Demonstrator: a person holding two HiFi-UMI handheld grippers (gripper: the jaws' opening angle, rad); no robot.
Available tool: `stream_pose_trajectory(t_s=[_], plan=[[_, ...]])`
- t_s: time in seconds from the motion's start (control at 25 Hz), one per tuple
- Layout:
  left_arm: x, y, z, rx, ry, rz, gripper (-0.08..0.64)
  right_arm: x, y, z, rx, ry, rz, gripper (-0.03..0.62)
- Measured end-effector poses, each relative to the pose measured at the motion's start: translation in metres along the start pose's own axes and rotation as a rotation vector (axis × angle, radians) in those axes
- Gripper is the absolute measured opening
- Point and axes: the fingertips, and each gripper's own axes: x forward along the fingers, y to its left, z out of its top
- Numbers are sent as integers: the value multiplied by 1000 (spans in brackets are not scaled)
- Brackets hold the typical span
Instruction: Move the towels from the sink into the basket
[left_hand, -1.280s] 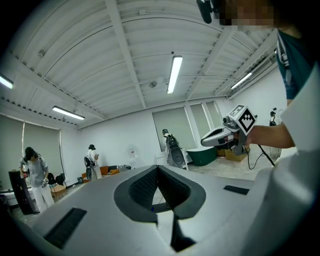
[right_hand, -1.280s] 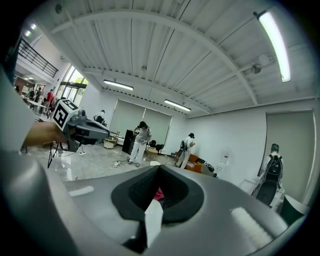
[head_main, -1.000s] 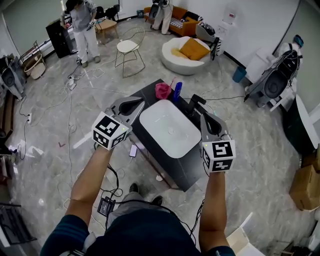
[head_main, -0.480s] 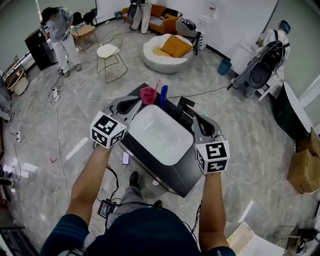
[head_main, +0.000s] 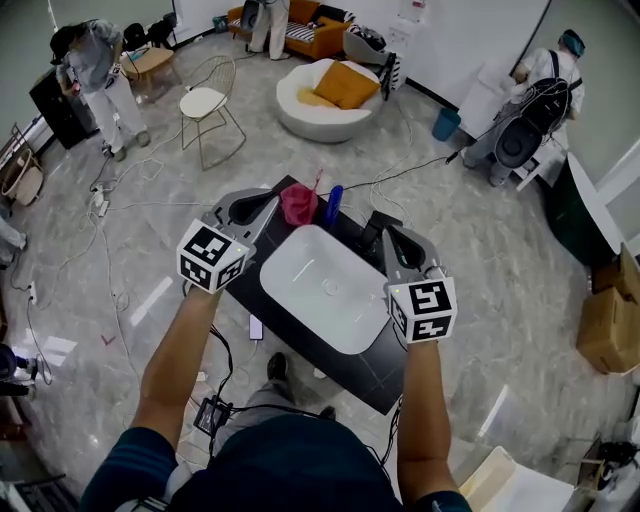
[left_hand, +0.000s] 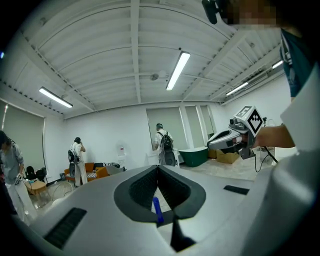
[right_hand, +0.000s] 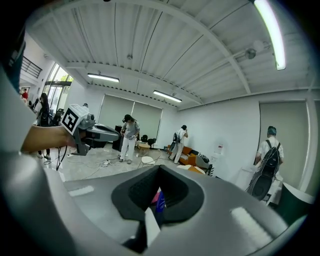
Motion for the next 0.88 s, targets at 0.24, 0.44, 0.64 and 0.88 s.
stream_pose_trajectory(t_s=[0.24,0.44,0.64,0.88], plan=[[20,35,-29,-30,27,-19,6,47,3,-10,15,27,-3,11],[38,53,-55,-50,54,-40,6,81,7,-21,24,47,2,11],[57,62,-82,-65,86,-69,7,114,14,-37,45,73,14,11],[78,69,-118,-83,125,-95,8,148,23,-66,66,118,30,11]])
